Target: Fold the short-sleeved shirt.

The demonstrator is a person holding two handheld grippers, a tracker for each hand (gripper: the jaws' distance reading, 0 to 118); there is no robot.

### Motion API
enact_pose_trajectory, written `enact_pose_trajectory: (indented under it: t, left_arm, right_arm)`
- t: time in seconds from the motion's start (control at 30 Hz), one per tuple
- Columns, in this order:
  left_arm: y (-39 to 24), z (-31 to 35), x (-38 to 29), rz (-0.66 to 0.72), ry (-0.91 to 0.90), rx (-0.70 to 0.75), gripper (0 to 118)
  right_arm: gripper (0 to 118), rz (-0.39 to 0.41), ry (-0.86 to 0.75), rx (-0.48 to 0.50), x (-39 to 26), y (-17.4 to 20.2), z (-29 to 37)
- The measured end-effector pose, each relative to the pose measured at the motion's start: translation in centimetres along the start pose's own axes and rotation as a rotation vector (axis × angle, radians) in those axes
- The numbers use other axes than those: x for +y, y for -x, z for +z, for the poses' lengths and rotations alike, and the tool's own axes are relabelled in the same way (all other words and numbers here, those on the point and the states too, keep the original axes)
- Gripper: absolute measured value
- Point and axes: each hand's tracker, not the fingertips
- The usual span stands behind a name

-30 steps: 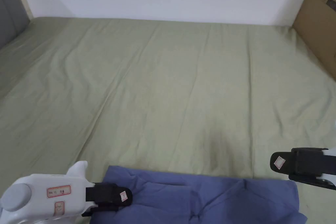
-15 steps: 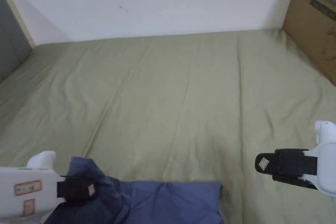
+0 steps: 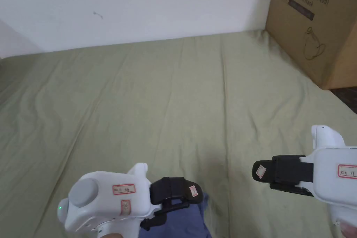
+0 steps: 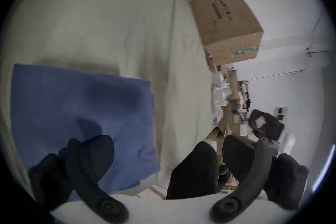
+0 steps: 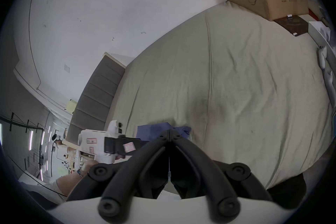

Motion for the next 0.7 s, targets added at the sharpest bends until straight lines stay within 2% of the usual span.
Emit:
enact_pose_trajectory:
  t: [0.07, 0.1, 0.13, 0.2, 0.23, 0.27, 0.4, 0.6, 0.7]
  left_arm:
    - [-1.2, 2.1, -0.5, -0.067, -0.034, 0.098, 116]
    - [-1.4, 3.1, -0.4, -0.112, -0.039, 0.162, 110]
    - [-1.4, 3.9, -0.4, -0.159, -0.043, 0.204, 84]
    - [-1.8, 4.6, -0.3, -0.229, -0.062, 0.316, 10]
    - [-1.7, 4.5, -0.4, -0.252, -0.055, 0.344, 2]
    - [-1.5, 4.2, -0.5, -0.262, -0.043, 0.365, 2]
    - [0.0, 0.7, -0.5, -0.166, 0.046, 0.228, 1]
    - [2.4, -8.9, -1.4, -0.137, 0.206, 0.251, 1]
    - [3.5, -10.5, -2.2, -0.015, 0.189, 0.127, 1]
  right_arm:
    - [0, -0.003, 0.001, 0.001, 0.1, -0.1, -0.2]
    - [0, -0.003, 0.003, 0.002, 0.1, -0.1, -0.3]
    - [0, -0.001, 0.006, 0.003, 0.1, -0.1, -0.5]
    - [0, 0.005, 0.013, 0.008, 0.1, 0.3, -0.7]
    - [0, 0.007, 0.016, 0.010, 0.1, 0.4, -0.8]
    - [0, 0.009, 0.018, 0.013, 0.0, 0.5, -0.9]
    - [0, 0.008, 0.022, 0.019, 0.1, 0.3, -1.1]
    - [0, -0.002, 0.015, -0.004, 0.2, -0.3, -0.5]
    - [0, -0.010, 0.006, -0.015, 0.2, -0.5, -0.2]
